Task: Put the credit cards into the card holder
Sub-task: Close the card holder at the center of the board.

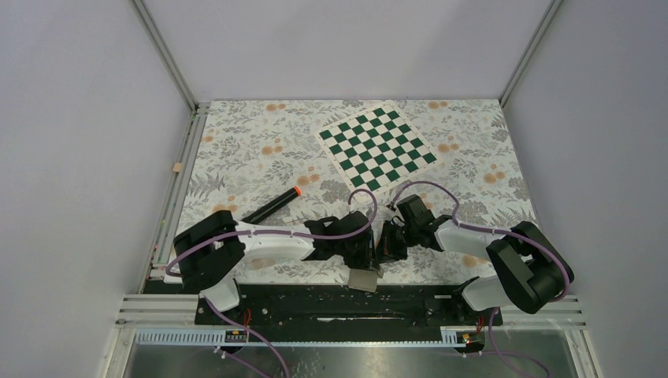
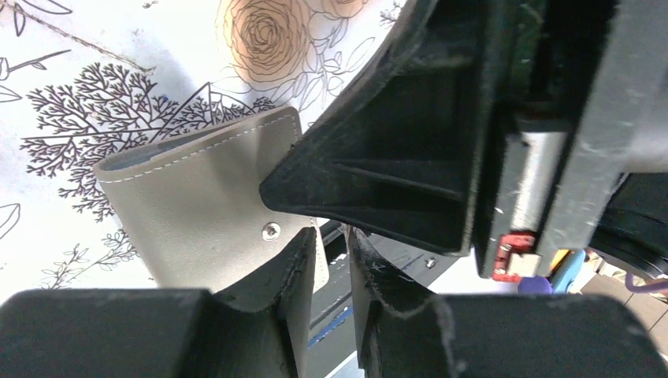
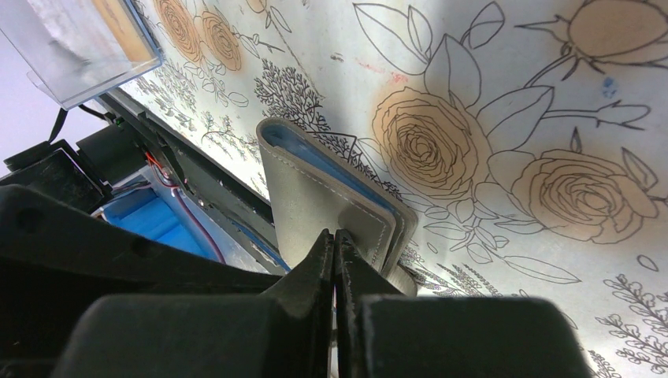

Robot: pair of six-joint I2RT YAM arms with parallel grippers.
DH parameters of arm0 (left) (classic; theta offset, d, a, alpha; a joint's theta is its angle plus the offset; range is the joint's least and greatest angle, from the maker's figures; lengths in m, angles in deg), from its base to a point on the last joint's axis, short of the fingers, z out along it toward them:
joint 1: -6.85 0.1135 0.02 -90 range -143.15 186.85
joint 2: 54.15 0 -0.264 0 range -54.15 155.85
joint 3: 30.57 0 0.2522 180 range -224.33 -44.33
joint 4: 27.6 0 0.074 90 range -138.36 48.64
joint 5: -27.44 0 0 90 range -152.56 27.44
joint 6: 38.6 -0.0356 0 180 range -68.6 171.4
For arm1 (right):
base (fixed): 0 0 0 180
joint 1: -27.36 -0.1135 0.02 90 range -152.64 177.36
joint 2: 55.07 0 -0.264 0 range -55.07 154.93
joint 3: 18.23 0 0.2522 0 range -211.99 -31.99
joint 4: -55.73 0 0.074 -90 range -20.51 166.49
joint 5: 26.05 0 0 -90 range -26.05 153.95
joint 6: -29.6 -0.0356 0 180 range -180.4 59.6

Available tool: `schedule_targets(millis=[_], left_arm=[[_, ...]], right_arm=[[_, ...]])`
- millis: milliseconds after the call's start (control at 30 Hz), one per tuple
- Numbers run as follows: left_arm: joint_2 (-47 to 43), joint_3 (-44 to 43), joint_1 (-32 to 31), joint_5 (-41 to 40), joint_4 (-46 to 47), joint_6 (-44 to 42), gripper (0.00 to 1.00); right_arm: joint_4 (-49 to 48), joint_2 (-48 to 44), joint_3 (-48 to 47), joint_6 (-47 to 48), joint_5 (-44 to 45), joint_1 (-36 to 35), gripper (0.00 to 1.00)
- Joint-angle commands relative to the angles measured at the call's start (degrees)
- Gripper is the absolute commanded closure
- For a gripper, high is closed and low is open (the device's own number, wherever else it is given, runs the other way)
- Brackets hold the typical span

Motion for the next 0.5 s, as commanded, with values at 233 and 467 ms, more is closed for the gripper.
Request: schedule_targets(millis=[233,467], left_arm=[[2.04,-2.56,0.14,0.74,1.21,-0.44,0.98],[1.02,-2.04,0.15,0.17,1.0,-0.46,1.0]], right_arm=[[-0.01,1.19,0.98,0.86,2.09,0.17,1.0],[-0.02,1.07,0.97,0.88,2.23,0.18,1.0]])
